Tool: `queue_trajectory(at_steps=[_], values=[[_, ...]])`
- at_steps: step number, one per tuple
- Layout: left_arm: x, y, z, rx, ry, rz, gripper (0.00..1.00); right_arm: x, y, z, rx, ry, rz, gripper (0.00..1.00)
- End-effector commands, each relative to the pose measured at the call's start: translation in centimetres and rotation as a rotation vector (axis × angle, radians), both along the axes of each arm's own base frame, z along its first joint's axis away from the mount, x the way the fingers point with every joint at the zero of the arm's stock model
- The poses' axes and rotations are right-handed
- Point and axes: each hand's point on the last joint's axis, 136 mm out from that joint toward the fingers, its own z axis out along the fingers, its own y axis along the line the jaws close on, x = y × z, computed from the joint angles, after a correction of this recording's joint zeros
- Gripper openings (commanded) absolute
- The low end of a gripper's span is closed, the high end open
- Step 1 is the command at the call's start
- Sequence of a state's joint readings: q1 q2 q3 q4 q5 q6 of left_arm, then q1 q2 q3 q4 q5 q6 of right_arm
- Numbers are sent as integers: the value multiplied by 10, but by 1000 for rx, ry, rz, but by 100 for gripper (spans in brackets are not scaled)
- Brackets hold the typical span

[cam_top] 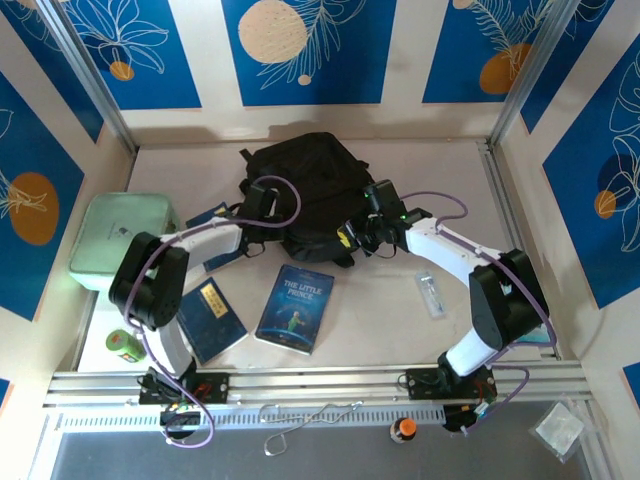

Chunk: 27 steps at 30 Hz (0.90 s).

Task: Pack the student bag
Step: Unzip the student bag at the top-center of the table.

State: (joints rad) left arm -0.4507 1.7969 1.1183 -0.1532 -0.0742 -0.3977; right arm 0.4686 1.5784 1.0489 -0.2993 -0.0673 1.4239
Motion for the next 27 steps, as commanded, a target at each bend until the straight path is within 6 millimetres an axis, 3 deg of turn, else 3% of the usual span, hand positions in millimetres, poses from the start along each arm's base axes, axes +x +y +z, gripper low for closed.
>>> queue_trajectory(at_steps=[1,7,14,17,21,26,27], values=[[17,47,-13,124,49,73,0,2,-22,5,-46,-29,-49,1],[50,45,-7,108,30,49,0,0,-28,5,-56,-36,-64,1],[75,5,2,24,9,-59,0,-10,-36,1,-66,-44,-88,1],[82,-10,3,-27,8,-96,0,-12,-30,-3,-39,-49,-71,3],[88,-15,6,-56,6,-89,0,-2,-7,-6,38,-94,10,9],[88,0,31,-65,-8,-1,39,20,32,-1,116,-177,170,17],[87,6,38,-76,-12,28,42,24,38,-2,120,-184,193,17]])
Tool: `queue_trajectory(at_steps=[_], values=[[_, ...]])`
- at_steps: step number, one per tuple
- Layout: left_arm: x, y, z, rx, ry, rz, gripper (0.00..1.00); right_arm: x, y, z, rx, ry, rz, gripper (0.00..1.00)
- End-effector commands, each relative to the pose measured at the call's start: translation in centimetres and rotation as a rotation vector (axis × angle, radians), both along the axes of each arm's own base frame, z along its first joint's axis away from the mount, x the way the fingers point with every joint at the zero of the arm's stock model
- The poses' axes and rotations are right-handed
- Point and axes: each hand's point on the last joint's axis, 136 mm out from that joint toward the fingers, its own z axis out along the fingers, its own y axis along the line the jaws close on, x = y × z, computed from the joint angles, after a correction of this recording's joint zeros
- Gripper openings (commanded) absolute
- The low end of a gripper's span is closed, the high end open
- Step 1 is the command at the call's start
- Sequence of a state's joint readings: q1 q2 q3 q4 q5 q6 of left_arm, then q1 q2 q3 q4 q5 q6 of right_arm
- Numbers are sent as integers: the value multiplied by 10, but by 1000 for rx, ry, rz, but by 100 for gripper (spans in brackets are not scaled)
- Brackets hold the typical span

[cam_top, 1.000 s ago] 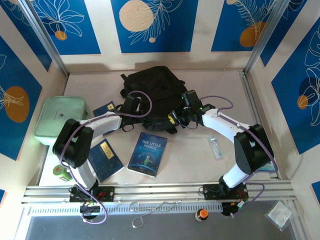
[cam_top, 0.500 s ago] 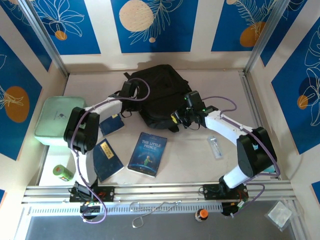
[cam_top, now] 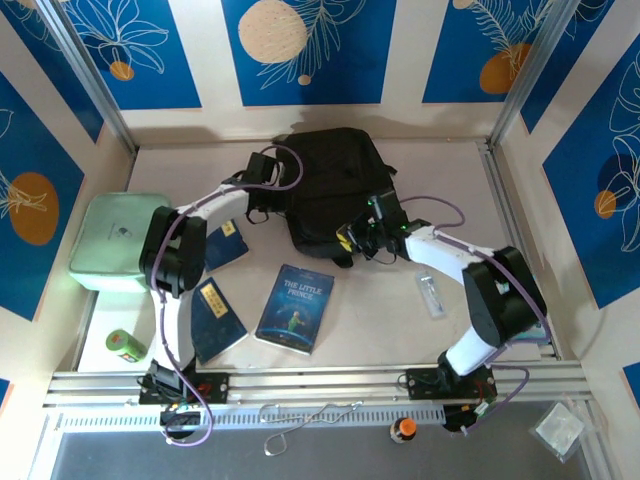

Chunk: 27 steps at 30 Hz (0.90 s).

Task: Pack the student bag
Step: Unzip the student bag at the top-center of the table, then rotate the book at the bottom-center of the table.

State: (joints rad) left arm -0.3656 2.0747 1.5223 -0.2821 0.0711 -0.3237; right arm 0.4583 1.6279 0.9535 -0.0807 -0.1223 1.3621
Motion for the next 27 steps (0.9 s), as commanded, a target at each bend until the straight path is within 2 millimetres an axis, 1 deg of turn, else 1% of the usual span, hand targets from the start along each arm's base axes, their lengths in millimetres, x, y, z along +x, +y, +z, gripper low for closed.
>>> queue_trajectory(at_steps=[1,3,4,6,8,10,12,15,17,19,20,22,24,27], values=[[6,27,42,-24,-41,115,44,18,34,17,73,-107,140,18],[-2,37,58,-51,-46,156,49,27,46,14,75,-126,181,21],[-7,41,64,-61,-48,170,50,28,51,11,70,-126,197,24],[-21,49,77,-81,-55,195,55,35,62,14,72,-163,251,31],[-36,55,85,-92,-55,209,61,34,63,14,40,-173,271,42],[-56,61,88,-94,-42,219,66,30,59,19,7,-196,293,50],[-75,66,88,-103,-24,227,73,19,51,26,-41,-222,318,56],[-108,67,83,-139,22,208,81,-9,34,33,-145,-245,363,65],[-128,67,76,-162,48,196,87,-29,23,32,-220,-241,385,69],[-144,67,71,-187,59,179,93,-49,19,28,-264,-237,417,69],[-152,67,68,-194,66,168,100,-59,19,24,-284,-235,435,69],[-163,67,64,-198,72,147,100,-76,23,17,-323,-233,470,69],[-171,67,61,-194,78,128,100,-91,32,7,-351,-224,515,69],[-177,69,57,-180,81,116,100,-111,50,-7,-358,-204,598,62]])
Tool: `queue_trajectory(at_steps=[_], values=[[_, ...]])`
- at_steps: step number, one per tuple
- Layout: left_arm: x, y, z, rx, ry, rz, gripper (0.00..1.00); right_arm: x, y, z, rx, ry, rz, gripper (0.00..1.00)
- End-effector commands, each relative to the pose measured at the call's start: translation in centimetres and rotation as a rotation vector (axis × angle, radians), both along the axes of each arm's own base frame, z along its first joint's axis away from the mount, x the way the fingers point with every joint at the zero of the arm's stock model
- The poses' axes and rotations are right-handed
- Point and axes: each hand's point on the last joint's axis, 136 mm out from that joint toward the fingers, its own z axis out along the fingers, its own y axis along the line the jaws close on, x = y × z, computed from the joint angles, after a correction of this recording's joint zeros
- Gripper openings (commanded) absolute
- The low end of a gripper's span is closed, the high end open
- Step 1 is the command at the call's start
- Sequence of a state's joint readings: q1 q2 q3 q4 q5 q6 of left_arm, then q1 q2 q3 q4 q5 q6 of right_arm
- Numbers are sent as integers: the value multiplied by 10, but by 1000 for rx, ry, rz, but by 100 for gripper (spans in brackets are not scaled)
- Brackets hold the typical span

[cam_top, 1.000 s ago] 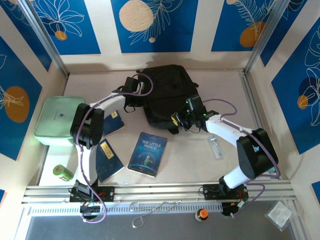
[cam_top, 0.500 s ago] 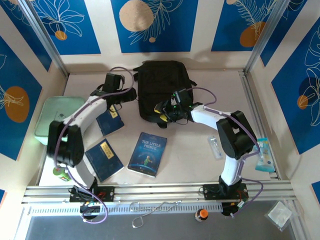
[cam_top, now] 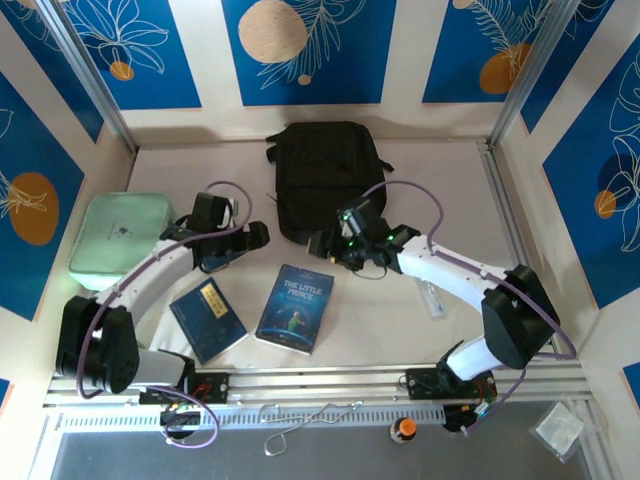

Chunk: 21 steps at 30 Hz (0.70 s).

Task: Pack the student bag
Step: Rotate the book at the bottom-center of the table.

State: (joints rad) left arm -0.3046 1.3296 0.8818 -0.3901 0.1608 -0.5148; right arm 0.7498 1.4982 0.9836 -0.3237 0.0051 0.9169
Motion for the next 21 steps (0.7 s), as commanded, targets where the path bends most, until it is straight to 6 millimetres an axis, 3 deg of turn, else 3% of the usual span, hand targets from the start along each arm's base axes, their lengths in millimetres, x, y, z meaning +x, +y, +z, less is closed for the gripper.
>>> queue_trajectory(at_steps=[1,5,12,17,21], values=[[-7,-2,4,-12,-15,-43,100,-22,2,-31,-108,41,60,61],[-6,-3,2,-4,-28,-63,100,-30,11,-54,-147,85,79,59],[-7,-3,7,29,-36,-105,100,-24,8,-87,-241,143,51,59],[-17,-6,20,-18,-86,-128,100,-4,-5,-100,-408,104,-9,59],[-25,-12,16,-87,-83,-116,100,18,-7,-104,-432,72,-66,59]])
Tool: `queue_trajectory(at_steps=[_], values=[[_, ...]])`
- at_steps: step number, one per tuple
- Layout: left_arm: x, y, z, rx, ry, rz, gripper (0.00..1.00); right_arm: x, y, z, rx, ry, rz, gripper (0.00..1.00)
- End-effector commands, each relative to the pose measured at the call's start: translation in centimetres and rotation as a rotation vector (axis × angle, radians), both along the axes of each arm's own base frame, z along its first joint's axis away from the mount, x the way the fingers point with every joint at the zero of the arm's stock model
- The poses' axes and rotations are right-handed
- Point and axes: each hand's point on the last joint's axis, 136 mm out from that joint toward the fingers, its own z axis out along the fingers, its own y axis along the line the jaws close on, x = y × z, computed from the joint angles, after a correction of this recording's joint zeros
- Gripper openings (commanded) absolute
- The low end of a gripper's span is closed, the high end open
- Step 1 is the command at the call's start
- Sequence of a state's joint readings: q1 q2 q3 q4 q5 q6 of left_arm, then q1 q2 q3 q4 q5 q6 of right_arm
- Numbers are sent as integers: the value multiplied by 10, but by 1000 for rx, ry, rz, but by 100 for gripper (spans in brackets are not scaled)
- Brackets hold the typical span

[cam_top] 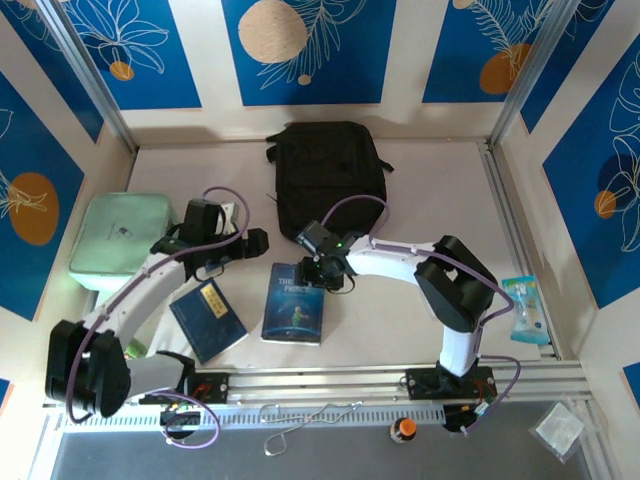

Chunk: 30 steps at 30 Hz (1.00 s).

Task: Pack the student bag
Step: Rotate the book at the bottom-center of the table, then pick up the book from the bottom-center of the table.

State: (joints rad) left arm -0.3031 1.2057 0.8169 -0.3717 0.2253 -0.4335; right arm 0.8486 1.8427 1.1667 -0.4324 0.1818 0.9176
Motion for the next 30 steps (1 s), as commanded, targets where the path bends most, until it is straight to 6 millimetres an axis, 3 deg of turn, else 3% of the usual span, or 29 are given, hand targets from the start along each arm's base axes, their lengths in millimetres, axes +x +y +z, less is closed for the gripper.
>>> queue_trajectory(at_steps=[1,6,10,16,25,30], values=[[-10,-8,-7,-73,23,-17,100,17,-23,-20,-118,-20,-77,59],[-25,-18,-33,-132,131,-34,99,25,-4,8,-42,-61,-80,58],[-32,-35,-50,-229,219,-25,99,29,-6,30,-46,-111,-88,58],[-47,-43,-75,-193,324,-30,95,6,-28,8,-153,-42,-142,54],[-68,-49,-94,-156,416,-82,62,-21,-39,-13,-177,30,-171,34],[-71,-51,-104,-119,463,-94,54,-19,-39,-19,-171,25,-159,27]])
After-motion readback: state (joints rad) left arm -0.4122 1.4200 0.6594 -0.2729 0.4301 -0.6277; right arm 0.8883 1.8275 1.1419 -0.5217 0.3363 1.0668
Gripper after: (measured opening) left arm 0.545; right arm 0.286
